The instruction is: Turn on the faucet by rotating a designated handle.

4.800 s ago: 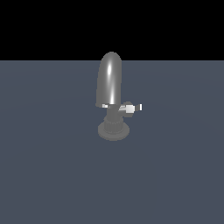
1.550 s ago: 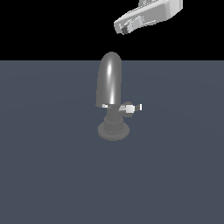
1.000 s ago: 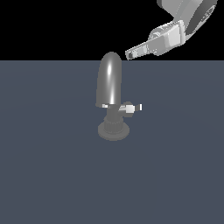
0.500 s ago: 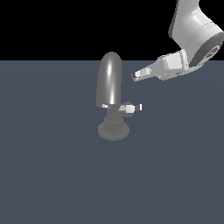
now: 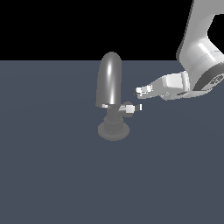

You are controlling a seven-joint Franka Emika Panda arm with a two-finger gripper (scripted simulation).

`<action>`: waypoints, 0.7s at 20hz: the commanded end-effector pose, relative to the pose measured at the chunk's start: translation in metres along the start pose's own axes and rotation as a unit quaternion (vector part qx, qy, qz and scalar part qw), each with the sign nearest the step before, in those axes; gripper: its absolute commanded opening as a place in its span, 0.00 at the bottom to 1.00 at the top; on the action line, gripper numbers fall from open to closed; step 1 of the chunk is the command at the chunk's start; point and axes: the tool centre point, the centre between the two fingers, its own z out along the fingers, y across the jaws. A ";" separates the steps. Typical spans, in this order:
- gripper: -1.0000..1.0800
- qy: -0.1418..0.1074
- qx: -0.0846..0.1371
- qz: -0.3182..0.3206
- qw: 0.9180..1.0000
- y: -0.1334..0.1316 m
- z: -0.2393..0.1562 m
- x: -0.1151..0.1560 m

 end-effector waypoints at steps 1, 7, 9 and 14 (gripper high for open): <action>0.00 -0.013 0.006 0.011 1.000 -0.001 0.001 0.007; 0.00 -0.023 0.011 0.020 0.999 -0.001 0.002 0.013; 0.00 -0.023 0.011 0.020 0.999 -0.001 0.002 0.013; 0.00 -0.022 0.011 0.020 0.999 0.003 0.002 0.026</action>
